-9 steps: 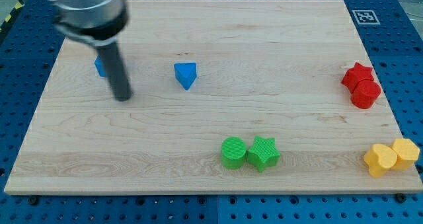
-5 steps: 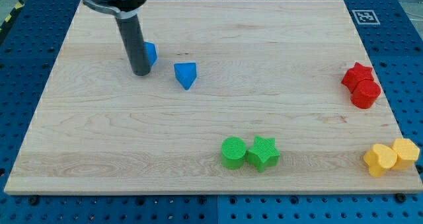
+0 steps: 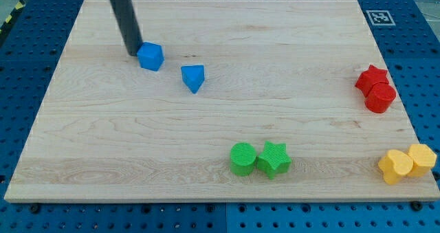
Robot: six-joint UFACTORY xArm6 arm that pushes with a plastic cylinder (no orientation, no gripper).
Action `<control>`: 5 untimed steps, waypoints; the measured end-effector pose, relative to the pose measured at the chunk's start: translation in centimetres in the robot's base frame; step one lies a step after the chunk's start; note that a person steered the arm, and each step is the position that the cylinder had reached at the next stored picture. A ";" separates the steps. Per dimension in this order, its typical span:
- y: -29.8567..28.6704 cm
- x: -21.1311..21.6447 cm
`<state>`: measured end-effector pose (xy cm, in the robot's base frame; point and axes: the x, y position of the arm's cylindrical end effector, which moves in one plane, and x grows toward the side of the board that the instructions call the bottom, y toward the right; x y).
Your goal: Move the blue cube to the center of the board
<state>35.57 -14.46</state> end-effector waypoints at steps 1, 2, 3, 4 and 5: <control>1.2 0.1; -2.8 0.1; -2.9 1.3; 1.2 2.2; 5.9 3.0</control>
<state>38.61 -8.60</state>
